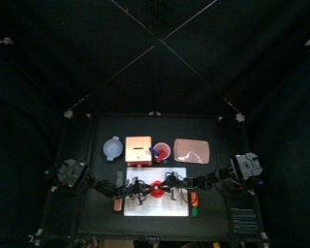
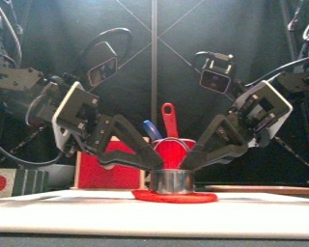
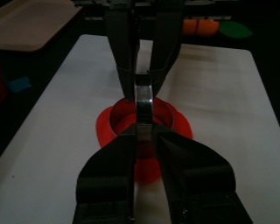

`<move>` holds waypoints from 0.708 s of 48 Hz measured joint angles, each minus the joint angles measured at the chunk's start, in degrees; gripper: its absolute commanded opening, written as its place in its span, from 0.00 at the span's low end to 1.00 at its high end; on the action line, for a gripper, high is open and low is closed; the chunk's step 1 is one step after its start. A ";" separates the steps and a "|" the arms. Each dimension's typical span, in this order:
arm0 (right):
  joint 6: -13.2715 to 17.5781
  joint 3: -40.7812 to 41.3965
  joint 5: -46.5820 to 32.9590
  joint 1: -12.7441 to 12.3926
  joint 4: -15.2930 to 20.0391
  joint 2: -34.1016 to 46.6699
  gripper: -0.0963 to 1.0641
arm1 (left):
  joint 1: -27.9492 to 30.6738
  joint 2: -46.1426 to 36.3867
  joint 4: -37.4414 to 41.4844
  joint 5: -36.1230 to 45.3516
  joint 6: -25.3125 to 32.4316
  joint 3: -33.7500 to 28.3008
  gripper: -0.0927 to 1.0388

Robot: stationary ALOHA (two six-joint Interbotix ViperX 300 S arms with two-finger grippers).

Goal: Get the cutter from the drawer then cut the dough then place the extra dough in the bowl
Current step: Cut the dough

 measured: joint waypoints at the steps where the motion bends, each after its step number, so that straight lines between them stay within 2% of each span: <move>1: 0.00 0.00 0.00 -0.09 -0.09 -0.09 0.60 | 0.00 -0.18 0.09 0.09 -0.09 0.00 0.59; 18: -0.18 0.00 0.18 0.00 -0.44 -0.26 0.60 | 0.35 -0.62 1.49 0.35 -0.09 0.09 0.59; 34: -0.18 0.00 0.18 -0.09 -0.70 -0.26 0.60 | 0.53 -0.70 2.02 0.53 -0.09 -0.18 0.74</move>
